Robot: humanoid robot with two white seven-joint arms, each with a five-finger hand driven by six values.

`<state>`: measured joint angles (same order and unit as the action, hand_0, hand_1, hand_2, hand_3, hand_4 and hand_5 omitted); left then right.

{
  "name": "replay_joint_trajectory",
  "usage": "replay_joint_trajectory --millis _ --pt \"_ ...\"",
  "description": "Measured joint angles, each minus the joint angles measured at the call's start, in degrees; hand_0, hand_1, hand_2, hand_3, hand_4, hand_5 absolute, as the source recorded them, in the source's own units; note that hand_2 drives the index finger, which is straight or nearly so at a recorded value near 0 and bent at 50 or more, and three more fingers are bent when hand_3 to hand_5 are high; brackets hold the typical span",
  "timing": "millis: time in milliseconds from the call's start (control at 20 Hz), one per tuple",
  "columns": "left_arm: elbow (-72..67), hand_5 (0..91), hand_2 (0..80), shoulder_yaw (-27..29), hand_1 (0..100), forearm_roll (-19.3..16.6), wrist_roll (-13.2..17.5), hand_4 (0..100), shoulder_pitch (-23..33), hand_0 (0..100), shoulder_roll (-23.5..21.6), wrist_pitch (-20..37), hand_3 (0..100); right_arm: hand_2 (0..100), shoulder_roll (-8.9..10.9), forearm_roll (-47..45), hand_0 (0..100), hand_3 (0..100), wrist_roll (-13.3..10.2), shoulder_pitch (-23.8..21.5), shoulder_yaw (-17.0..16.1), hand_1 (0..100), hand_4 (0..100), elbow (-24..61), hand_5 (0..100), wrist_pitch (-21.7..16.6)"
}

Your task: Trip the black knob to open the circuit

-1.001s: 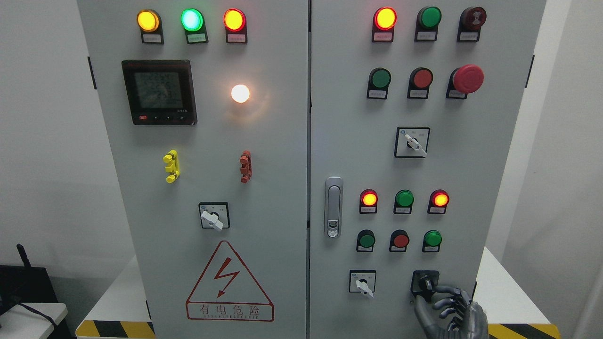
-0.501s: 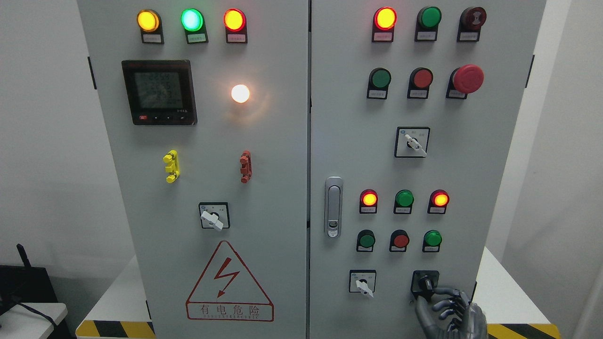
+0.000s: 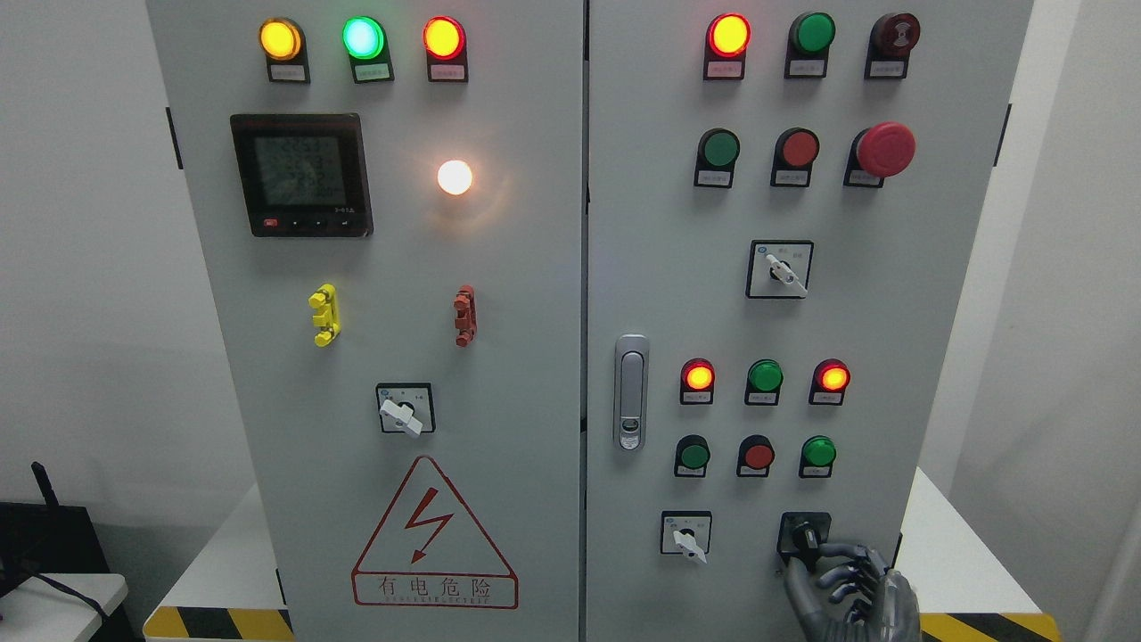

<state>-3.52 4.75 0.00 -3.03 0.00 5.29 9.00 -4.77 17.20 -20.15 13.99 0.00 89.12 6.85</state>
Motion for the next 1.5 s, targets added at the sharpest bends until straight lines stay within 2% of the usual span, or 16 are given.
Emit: replay_joint_trajectory --millis 501,1001,1502 --pt "0.00 0.0 0.0 0.00 39 0.00 0.00 0 0.00 12 0.00 0.00 0 50 -0.03 0.24 31 79 0.00 0.14 0.00 81 86 -0.22 97 0.04" --pt "0.00 0.0 0.0 0.00 39 0.00 0.00 0 0.00 12 0.00 0.00 0 49 -0.05 0.28 41 78 -0.01 0.16 0.00 82 85 -0.52 97 0.05" --pt "0.00 0.0 0.0 0.00 39 0.00 0.00 0 0.00 12 -0.01 0.00 0 49 -0.06 0.29 44 79 -0.01 0.17 0.01 81 86 -0.60 97 0.05"
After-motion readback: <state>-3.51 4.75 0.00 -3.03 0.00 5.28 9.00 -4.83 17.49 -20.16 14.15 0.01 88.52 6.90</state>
